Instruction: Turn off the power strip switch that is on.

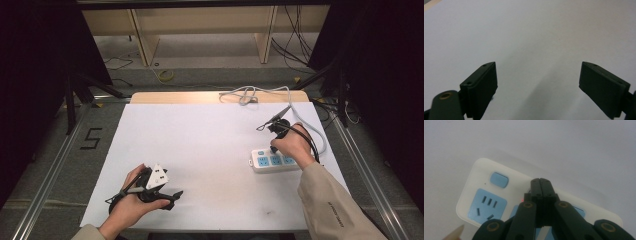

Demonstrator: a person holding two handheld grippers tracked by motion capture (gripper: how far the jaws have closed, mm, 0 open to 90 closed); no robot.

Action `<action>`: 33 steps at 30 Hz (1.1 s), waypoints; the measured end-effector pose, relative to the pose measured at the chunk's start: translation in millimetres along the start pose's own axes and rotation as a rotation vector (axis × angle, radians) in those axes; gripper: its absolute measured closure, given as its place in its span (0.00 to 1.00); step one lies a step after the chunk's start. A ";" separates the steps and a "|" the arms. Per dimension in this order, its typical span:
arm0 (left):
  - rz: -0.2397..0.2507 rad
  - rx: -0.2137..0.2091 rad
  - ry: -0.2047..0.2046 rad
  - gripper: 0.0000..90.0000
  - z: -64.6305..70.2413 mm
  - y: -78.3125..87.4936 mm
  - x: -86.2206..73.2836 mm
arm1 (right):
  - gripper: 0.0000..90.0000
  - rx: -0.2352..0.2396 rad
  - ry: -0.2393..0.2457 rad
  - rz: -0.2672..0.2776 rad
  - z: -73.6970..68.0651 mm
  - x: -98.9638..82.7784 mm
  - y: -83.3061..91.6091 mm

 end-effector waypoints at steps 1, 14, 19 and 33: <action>-0.002 0.000 0.000 0.16 0.0 0.1 0.0 | 1.00 0.000 -0.002 -0.002 -0.4 -0.1 0.2; -0.003 -0.001 0.000 0.16 0.0 -0.1 0.0 | 1.00 -0.007 0.014 0.005 -0.9 -0.2 0.1; -0.003 -0.001 0.000 0.16 0.0 -0.1 0.0 | 1.00 -0.006 0.012 0.003 -0.7 -0.4 0.5; -0.003 -0.002 -0.001 0.16 0.3 -0.2 0.0 | 1.00 0.002 0.010 0.010 0.2 -0.3 4.4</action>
Point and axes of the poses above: each handheld gripper's, and its own axes: y roughly backward along the jaws, x roughly out of its top, z roughly to its right, the point moved 4 cm from there along -y, roughly forward along the jaws, and after that the axes turned 12 degrees about z, right-handed, at the moved point
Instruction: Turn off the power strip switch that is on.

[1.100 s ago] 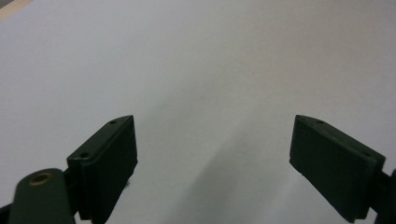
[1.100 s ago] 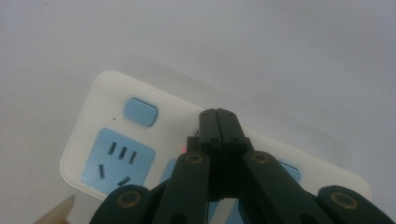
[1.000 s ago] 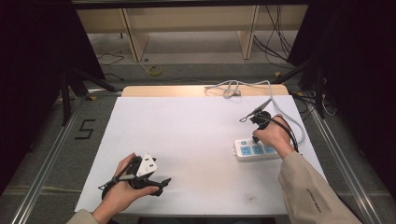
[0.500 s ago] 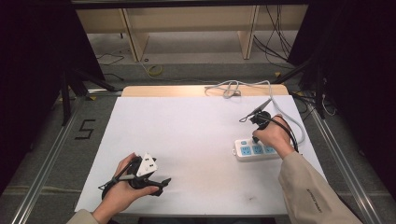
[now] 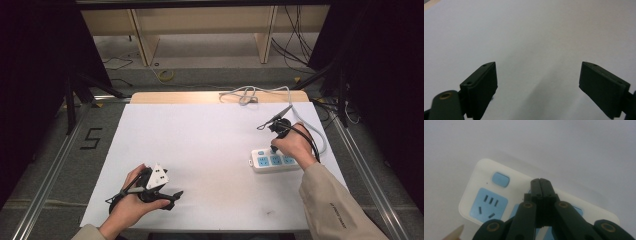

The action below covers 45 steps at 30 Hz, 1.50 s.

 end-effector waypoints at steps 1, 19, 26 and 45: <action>0.000 -0.001 0.000 0.16 0.0 0.1 0.0 | 1.00 0.001 -0.004 0.001 0.1 -0.5 0.2; 0.001 0.003 -0.001 0.16 -0.2 -0.1 0.4 | 0.96 0.013 0.018 0.173 -6.1 2.5 14.3; 0.004 0.003 0.003 0.16 -0.4 0.0 0.4 | 0.92 0.027 0.032 0.235 -9.9 3.9 19.4; 0.003 0.005 0.003 0.17 -0.6 -0.3 0.3 | 0.84 0.019 0.016 0.327 -8.7 -2.2 23.4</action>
Point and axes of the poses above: each handheld gripper's, and its own axes: y roughly backward along the jaws, x roughly out of its top, z roughly to its right, the point moved 4 cm from there along -y, roughly forward along the jaws, and after that the axes turned 12 degrees about z, right-handed, at the moved point
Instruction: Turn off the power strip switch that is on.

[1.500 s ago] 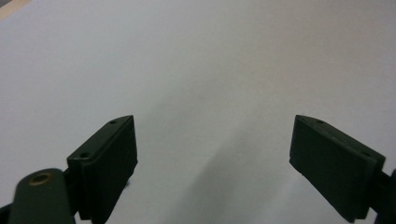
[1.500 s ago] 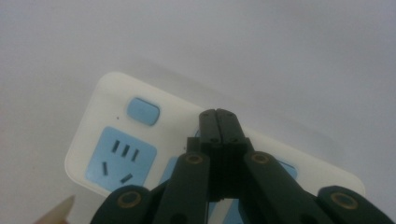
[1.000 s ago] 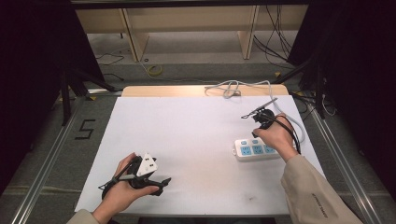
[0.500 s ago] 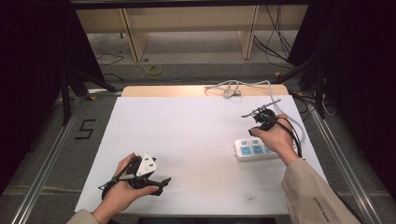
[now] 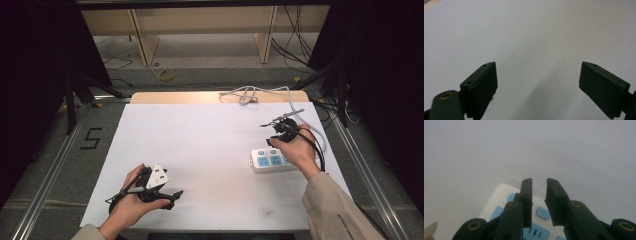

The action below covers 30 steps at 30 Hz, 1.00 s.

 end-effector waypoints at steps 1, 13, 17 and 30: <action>-0.001 0.000 -0.001 0.17 0.1 0.0 0.0 | 0.84 0.001 0.003 0.007 -0.4 0.2 0.3; 0.000 0.004 0.000 0.17 -0.6 0.7 0.0 | 0.76 0.022 0.015 0.081 -6.6 0.7 8.7; -0.001 0.006 0.000 0.17 -0.9 0.8 -0.1 | 0.73 0.041 0.006 0.101 -8.5 -3.5 12.3; 0.001 0.014 0.004 0.16 -1.8 1.1 -0.3 | 0.62 0.076 0.029 0.134 -15.7 -12.1 26.4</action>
Point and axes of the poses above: each handheld gripper's, and its own axes: y roughly backward along the jaws, x roughly out of its top, z roughly to its right, the point moved 4 cm from there along -y, roughly forward along the jaws, and after that the axes turned 12 degrees about z, right-handed, at the moved point
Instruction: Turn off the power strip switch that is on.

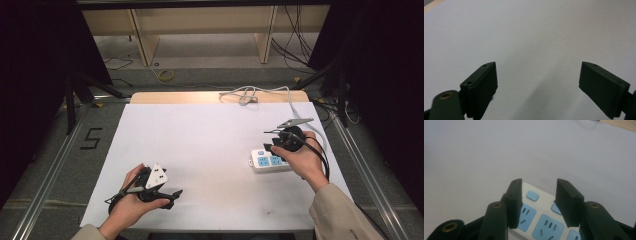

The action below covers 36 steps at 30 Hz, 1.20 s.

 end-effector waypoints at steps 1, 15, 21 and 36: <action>0.001 0.001 0.001 0.16 -0.2 0.1 0.0 | 0.61 0.004 0.004 0.003 -1.2 -0.4 1.1; 0.006 0.012 0.009 0.16 -1.9 1.4 -0.3 | 0.44 0.050 0.026 0.068 -15.5 -8.3 14.6; 0.006 0.015 0.010 0.16 -2.5 2.1 -0.6 | 0.42 0.093 0.020 0.097 -20.9 -18.2 20.8; 0.004 0.020 0.012 0.16 -3.2 2.5 -1.1 | 0.38 0.163 0.024 0.185 -24.0 -53.2 45.6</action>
Point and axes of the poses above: each handheld gripper's, and its own axes: y roughly backward along the jaws, x roughly out of its top, z roughly to its right, the point moved 4 cm from there along -y, roughly forward along the jaws, and after that the axes turned 12 degrees about z, right-handed, at the moved point
